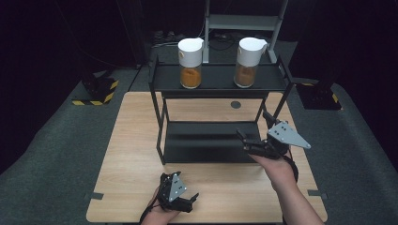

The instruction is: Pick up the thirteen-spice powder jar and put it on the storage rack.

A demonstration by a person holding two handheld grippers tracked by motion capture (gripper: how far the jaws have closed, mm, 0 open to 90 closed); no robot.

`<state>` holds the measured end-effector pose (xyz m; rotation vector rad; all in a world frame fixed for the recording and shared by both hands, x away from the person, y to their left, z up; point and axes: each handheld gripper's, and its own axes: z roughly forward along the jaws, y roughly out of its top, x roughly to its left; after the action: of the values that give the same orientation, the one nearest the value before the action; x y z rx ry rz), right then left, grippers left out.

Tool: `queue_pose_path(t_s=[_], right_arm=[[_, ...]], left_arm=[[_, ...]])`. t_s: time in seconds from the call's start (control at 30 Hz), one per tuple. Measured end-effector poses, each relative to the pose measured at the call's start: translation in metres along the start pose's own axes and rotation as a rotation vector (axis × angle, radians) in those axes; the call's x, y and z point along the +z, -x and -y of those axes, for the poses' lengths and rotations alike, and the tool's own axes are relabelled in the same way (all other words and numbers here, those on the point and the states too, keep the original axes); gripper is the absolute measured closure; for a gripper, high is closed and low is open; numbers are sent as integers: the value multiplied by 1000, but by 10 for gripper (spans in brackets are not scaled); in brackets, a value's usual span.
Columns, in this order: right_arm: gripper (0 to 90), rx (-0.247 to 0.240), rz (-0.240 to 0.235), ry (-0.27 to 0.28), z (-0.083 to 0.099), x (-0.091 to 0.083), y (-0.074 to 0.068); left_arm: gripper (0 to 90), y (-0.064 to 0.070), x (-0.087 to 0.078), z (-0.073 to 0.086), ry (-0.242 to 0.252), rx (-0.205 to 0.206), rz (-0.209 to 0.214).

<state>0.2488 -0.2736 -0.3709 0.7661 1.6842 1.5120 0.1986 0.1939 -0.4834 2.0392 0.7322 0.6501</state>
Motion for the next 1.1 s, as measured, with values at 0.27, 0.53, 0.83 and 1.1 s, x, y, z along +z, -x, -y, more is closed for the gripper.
queue_pose_path(t_s=[0.27, 0.53, 0.83, 1.1], right_arm=[[0, 7, -7, -53, 32, -10, -1], [0, 2, -18, -99, 66, -21, -7], [0, -28, -25, -168, 97, -34, -20], [0, -44, -44, -243, 120, -39, -29]], left_arm=[[10, 1, -3, 4, 17, 4, 1], [10, -2, -2, 3, 13, 11, 28], [10, -6, -2, 2, 8, 6, 41], [10, -3, -2, 2, 7, 28, 38]])
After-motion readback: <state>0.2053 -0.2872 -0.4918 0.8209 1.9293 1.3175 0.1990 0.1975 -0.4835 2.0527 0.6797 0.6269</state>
